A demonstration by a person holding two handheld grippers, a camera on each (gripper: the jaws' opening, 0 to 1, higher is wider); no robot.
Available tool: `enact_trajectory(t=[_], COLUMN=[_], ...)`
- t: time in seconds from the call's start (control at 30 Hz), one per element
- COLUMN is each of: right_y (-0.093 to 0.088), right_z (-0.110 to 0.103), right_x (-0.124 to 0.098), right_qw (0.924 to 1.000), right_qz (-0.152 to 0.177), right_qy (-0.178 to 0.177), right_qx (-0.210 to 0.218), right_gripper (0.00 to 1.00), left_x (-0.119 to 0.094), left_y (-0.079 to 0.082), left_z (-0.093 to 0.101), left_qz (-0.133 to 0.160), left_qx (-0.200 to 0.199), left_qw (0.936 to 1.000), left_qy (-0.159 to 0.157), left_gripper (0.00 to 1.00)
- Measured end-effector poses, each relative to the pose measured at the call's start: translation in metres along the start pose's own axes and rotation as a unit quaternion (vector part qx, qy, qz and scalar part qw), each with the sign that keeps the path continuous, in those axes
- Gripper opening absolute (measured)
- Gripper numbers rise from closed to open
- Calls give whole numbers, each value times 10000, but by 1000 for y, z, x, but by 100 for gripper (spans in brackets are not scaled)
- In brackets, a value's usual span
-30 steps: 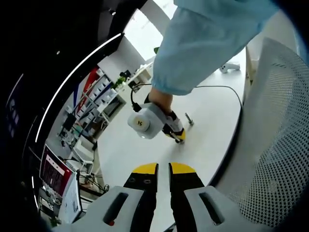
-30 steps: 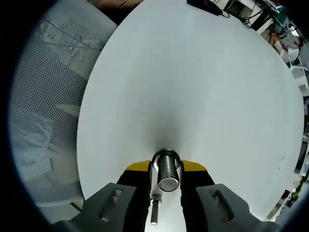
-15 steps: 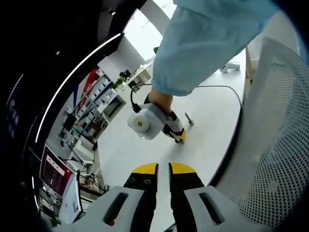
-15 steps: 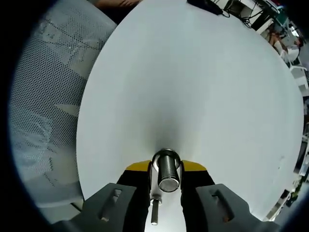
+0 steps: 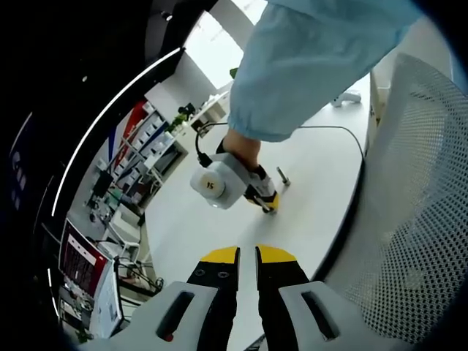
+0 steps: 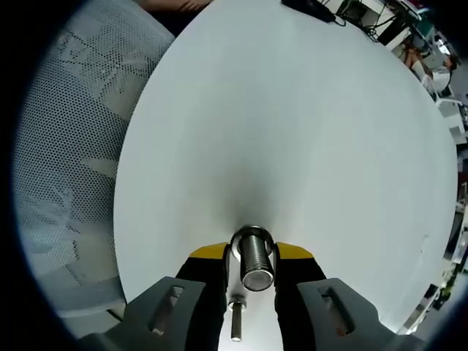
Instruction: Place the washer onto the threaded stud by aligning its center hole with the stud, sliding it down to the base, and recovering from edge contact or off-axis alignment until the washer reaches the visible bottom stop.
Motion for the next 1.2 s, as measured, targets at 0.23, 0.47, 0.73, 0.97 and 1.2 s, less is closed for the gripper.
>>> enact_trajectory(t=[0.23,0.47,0.73,0.97,1.2], right_y=[-9,-16,-25,-60,-104], right_z=[-6,-21,-95,-169,-214], right_x=[-9,-78,-187,-229,-238], right_qw=[9996,9870,9247,8372,6901], right_qz=[2,968,2836,4075,5231], right_qy=[-181,-544,-1016,-1754,-2168], right_qx=[210,1163,2328,3200,4507], right_gripper=[30,30,31,33,34], left_x=[0,1,-3,-3,-6], left_y=[1,2,8,10,8], left_z=[2,9,15,14,7], left_qz=[20,56,342,404,374], left_qx=[57,232,436,420,278], left_qw=[10000,9993,9972,9974,9989], left_qy=[-77,-292,-493,-415,-96], left_gripper=[6,6,6,6,6])
Point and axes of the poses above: the point that each gripper's makers call its tool centre point, and the gripper's own axes: x roughly forward along the fingers, z roughly to its right, y roughly out of its top, the point moved 9 cm from there along -x, roughly backward along the fingers, and after that the axes turned 7 degrees about x, right-handed, at the moved point
